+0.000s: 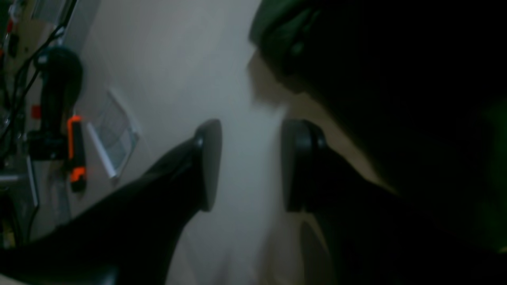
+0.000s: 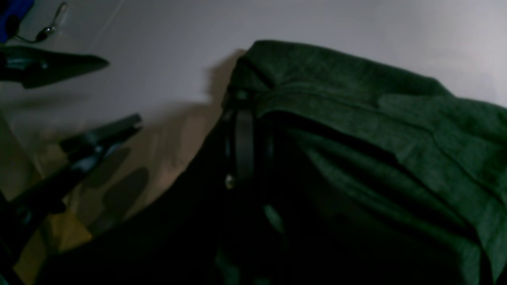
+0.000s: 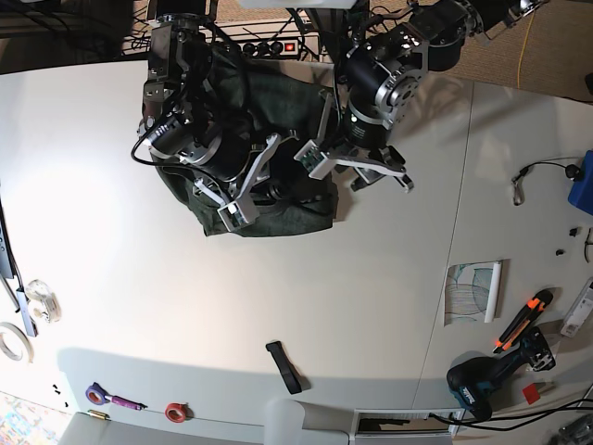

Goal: Layout the t-shirt on the table in an organized manner, then fold the t-shirt properly
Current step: 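Press the folded bundle down with both grippers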

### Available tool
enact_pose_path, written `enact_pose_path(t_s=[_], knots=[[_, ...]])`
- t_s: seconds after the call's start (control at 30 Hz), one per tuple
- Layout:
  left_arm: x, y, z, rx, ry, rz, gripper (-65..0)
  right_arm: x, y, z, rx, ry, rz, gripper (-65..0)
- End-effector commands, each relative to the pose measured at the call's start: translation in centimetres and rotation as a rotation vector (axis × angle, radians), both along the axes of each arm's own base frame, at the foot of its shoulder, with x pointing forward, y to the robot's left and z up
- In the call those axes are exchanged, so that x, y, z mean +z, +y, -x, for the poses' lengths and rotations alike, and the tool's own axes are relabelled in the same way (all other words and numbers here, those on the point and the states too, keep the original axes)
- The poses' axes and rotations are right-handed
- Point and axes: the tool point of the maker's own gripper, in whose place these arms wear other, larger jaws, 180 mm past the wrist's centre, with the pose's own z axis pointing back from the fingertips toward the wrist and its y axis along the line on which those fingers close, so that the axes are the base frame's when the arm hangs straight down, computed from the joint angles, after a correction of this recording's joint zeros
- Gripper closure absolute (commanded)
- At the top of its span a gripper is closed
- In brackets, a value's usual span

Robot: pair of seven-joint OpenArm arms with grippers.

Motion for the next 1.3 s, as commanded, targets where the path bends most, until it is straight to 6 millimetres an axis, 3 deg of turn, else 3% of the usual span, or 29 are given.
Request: enact_pose_path(t_s=[0.0,0.27,0.5,0.6,0.63,0.83,1.03,1.13,1.27], knots=[[1.0,0.0,-0.6,0.005,-0.039,0.013,-23.8,1.2,1.0,-0.3,0.024,-0.036,-0.027,0.0],[1.6,2.2,-1.8,0.071,-0.081,-0.021,-22.5,0.7,4.3,1.4,0.142,-0.02,-0.001,0.0],[2.3,4.9,-3.5,0.174,-0.099,-0.004,-22.5,0.5,4.6,1.6,0.155,-0.023,0.022,-0.2],[2.4,5.4,-3.8,0.193,-0.091,0.02,-22.5,0.9,5.1,1.8,0.172,-0.024,-0.011,-22.0],[2.4,5.6,-4.0,0.198,-0.093,0.027,-22.5,1.0,5.3,1.9,0.181,-0.027,-0.025,-26.6],[2.9,7.0,-4.7,0.244,-0.111,0.025,-22.5,2.4,5.4,1.5,0.189,-0.066,-0.047,-27.5],[2.4,6.8,-4.6,0.237,-0.058,0.075,-22.5,5.7,1.8,-0.1,0.075,-0.176,-0.025,-27.5],[1.8,6.0,-4.0,0.205,-0.034,0.106,-22.5,6.5,-2.6,-0.4,-0.087,-0.189,0.017,-27.5],[1.2,5.3,-3.3,0.182,-0.009,0.135,-22.5,6.2,-8.6,1.7,-0.27,-0.149,0.067,-27.5]])
